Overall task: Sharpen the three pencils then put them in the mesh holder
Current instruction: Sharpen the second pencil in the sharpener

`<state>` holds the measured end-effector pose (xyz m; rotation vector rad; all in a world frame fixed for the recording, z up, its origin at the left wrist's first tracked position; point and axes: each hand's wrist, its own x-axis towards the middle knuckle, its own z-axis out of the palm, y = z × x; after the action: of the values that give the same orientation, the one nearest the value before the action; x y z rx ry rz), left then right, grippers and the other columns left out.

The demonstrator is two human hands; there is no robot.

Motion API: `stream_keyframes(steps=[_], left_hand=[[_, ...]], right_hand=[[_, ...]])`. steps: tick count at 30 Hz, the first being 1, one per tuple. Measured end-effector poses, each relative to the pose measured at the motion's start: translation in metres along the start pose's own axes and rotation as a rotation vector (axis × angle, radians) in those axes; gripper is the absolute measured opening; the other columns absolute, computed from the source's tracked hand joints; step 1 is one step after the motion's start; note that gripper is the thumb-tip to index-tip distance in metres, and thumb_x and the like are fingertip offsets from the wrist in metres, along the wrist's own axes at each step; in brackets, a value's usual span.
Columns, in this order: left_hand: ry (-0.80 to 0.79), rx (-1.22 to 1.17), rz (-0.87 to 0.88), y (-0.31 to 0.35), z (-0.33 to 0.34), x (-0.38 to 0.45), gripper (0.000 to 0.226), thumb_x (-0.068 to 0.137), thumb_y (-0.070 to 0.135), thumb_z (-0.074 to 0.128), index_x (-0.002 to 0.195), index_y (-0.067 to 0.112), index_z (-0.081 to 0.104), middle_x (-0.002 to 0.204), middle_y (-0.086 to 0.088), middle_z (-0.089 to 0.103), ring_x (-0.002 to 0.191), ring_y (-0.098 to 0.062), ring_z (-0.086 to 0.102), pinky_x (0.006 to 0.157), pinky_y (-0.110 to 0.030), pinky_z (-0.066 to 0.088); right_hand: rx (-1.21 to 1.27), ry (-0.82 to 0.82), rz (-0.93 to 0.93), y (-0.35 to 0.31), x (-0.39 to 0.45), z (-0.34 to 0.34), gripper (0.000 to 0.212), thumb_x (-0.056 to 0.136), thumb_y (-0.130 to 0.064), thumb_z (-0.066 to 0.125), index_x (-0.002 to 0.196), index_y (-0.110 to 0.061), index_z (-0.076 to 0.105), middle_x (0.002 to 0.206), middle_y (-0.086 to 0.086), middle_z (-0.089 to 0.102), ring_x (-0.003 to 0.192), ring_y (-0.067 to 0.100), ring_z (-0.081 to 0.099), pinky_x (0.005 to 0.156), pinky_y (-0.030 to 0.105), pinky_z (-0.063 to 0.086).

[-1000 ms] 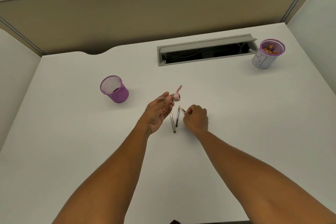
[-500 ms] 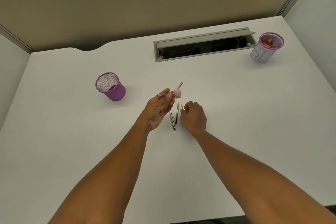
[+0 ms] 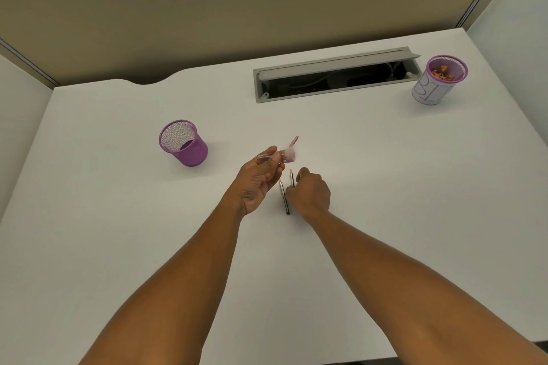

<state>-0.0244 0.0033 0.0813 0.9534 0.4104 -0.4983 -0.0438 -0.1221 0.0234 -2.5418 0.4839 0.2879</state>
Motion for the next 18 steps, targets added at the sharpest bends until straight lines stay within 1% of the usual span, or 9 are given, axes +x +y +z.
stream_keyframes(steps=[4,6,8,10,12,13,14,15,18], left_hand=[[0.003,0.003,0.016,0.004,0.001,0.000,0.020,0.094,0.007,0.062,0.113,0.014,0.064,0.087,-0.002,0.073,0.072,-0.011,0.067,0.070,-0.018,0.057],[0.001,0.012,0.025,0.007,0.002,0.001,0.021,0.094,0.007,0.062,0.113,0.014,0.063,0.087,0.000,0.074,0.073,-0.010,0.068,0.071,-0.018,0.056],[-0.006,0.012,0.033,0.010,0.005,0.000,0.020,0.094,0.007,0.062,0.113,0.014,0.063,0.088,0.000,0.073,0.073,-0.010,0.067,0.072,-0.017,0.056],[-0.007,0.010,0.037,0.013,0.007,0.001,0.020,0.093,0.007,0.062,0.112,0.014,0.063,0.087,-0.002,0.073,0.072,-0.010,0.067,0.072,-0.018,0.057],[-0.009,0.006,0.040,0.016,0.009,0.002,0.021,0.092,0.007,0.063,0.112,0.013,0.064,0.089,-0.003,0.072,0.072,-0.011,0.068,0.073,-0.019,0.058],[-0.012,0.003,0.041,0.018,0.010,0.002,0.021,0.092,0.007,0.064,0.112,0.013,0.064,0.091,-0.004,0.072,0.072,-0.011,0.068,0.074,-0.019,0.058],[-0.014,0.003,0.043,0.019,0.012,0.002,0.021,0.092,0.007,0.064,0.113,0.013,0.064,0.092,-0.004,0.072,0.072,-0.011,0.068,0.074,-0.019,0.058],[-0.013,0.005,0.045,0.021,0.013,0.002,0.021,0.092,0.006,0.063,0.113,0.013,0.064,0.092,-0.004,0.072,0.072,-0.012,0.068,0.073,-0.019,0.058],[-0.006,0.021,0.048,0.025,0.018,0.002,0.021,0.093,0.006,0.062,0.112,0.013,0.064,0.089,-0.005,0.073,0.070,-0.012,0.068,0.070,-0.019,0.058]], right_hand=[[0.122,-0.019,0.002,-0.001,0.001,-0.011,0.026,0.081,-0.031,0.061,0.096,-0.011,0.062,0.089,0.006,0.067,0.084,0.030,0.064,0.072,0.031,0.051],[0.191,-0.028,0.001,-0.001,0.004,-0.018,0.022,0.077,-0.031,0.064,0.088,-0.012,0.065,0.082,0.004,0.068,0.078,0.027,0.063,0.067,0.029,0.049],[0.249,-0.040,-0.008,-0.001,0.008,-0.026,0.018,0.072,-0.026,0.063,0.075,-0.009,0.064,0.071,0.005,0.065,0.069,0.027,0.061,0.060,0.028,0.047],[0.310,-0.060,-0.045,0.000,0.013,-0.033,0.021,0.071,-0.024,0.059,0.069,-0.004,0.062,0.065,0.009,0.062,0.063,0.028,0.060,0.057,0.029,0.050],[0.354,-0.065,-0.100,0.003,0.017,-0.041,0.020,0.076,-0.022,0.055,0.076,-0.005,0.066,0.071,0.010,0.062,0.067,0.025,0.062,0.060,0.030,0.052],[0.357,-0.063,-0.127,0.004,0.019,-0.046,0.019,0.080,-0.020,0.055,0.084,-0.007,0.069,0.079,0.008,0.060,0.073,0.021,0.059,0.061,0.025,0.048],[0.350,-0.052,-0.151,0.005,0.021,-0.051,0.019,0.084,-0.017,0.054,0.092,-0.009,0.069,0.088,0.005,0.057,0.077,0.016,0.054,0.061,0.014,0.040],[0.348,-0.034,-0.176,0.007,0.023,-0.055,0.020,0.086,-0.015,0.053,0.098,-0.011,0.069,0.094,0.005,0.054,0.080,0.014,0.051,0.060,0.008,0.033],[0.397,0.040,-0.248,0.012,0.025,-0.067,0.023,0.088,-0.011,0.052,0.106,-0.011,0.066,0.098,0.003,0.053,0.078,0.009,0.050,0.062,0.006,0.033]])
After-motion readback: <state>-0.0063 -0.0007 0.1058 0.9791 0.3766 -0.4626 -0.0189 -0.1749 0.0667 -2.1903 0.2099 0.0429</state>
